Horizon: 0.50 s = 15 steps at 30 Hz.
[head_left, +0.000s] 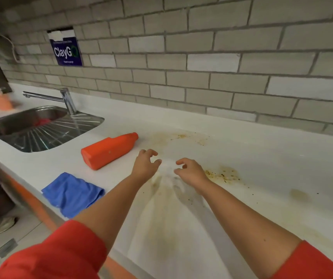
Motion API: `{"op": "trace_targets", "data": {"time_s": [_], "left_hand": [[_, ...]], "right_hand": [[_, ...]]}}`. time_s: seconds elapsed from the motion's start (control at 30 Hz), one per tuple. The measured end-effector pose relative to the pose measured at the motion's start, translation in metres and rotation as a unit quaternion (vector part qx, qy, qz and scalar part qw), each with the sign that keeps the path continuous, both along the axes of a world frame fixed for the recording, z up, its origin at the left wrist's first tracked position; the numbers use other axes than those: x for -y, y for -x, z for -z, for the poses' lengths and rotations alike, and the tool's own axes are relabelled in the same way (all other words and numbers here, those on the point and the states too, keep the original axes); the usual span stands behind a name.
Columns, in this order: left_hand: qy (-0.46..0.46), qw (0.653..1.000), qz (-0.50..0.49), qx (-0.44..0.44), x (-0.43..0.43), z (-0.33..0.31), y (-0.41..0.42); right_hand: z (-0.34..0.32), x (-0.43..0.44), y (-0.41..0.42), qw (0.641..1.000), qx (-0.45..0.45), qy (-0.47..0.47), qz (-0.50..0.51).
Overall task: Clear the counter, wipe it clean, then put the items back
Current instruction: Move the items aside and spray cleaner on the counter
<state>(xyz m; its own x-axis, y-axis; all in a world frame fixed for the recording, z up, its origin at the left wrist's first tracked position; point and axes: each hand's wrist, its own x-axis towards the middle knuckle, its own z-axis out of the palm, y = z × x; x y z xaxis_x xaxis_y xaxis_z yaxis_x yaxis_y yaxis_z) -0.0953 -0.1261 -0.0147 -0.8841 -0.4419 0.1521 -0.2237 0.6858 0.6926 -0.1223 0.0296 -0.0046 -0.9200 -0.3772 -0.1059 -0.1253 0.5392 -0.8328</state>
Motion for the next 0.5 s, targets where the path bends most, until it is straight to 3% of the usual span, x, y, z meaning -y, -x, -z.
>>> {"op": "trace_targets", "data": {"time_s": [0.33, 0.5], "left_hand": [[0.176, 0.984, -0.008, 0.038, 0.13, -0.003, 0.059], [0.262, 0.955, -0.037, 0.132, 0.17, 0.003, 0.077]], "right_hand": [[0.0, 0.096, 0.023, 0.999, 0.048, 0.011, 0.023], [0.008, 0.126, 0.025, 0.995, 0.082, 0.026, 0.047]]}}
